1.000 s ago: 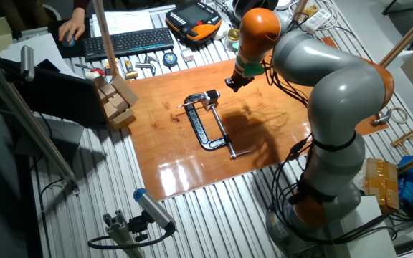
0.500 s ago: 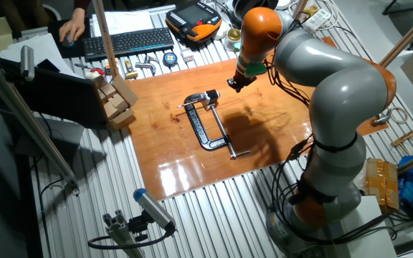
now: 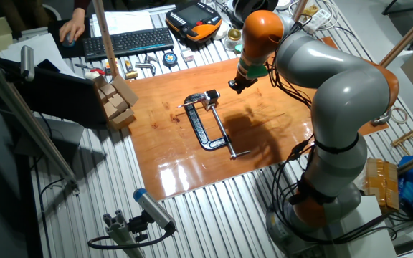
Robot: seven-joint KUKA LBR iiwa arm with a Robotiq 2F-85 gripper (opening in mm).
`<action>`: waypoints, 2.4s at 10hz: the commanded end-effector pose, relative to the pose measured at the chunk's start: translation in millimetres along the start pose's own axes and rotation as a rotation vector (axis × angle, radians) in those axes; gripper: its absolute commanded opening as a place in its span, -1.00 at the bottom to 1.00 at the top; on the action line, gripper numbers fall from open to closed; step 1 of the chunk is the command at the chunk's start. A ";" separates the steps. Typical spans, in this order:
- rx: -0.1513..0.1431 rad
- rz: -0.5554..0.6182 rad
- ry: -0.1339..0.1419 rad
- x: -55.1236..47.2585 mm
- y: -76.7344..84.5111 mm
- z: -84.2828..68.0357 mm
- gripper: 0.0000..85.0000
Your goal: Sharpen the pencil with a pencil sharpener
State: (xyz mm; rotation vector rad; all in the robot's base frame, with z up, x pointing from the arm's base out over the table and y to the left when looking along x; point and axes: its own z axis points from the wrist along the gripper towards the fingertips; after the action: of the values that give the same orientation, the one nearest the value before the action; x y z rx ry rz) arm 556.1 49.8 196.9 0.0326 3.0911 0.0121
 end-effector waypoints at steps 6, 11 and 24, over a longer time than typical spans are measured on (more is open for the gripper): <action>0.002 0.003 -0.007 -1.1 0.7 1.0 -1.00; -0.004 0.003 -0.008 -2.1 0.9 3.0 -1.00; 0.005 0.006 -0.015 -3.6 3.9 3.4 -1.00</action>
State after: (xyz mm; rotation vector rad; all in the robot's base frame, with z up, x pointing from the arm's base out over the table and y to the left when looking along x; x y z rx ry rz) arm 559.9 53.7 193.6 0.0415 3.0767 0.0041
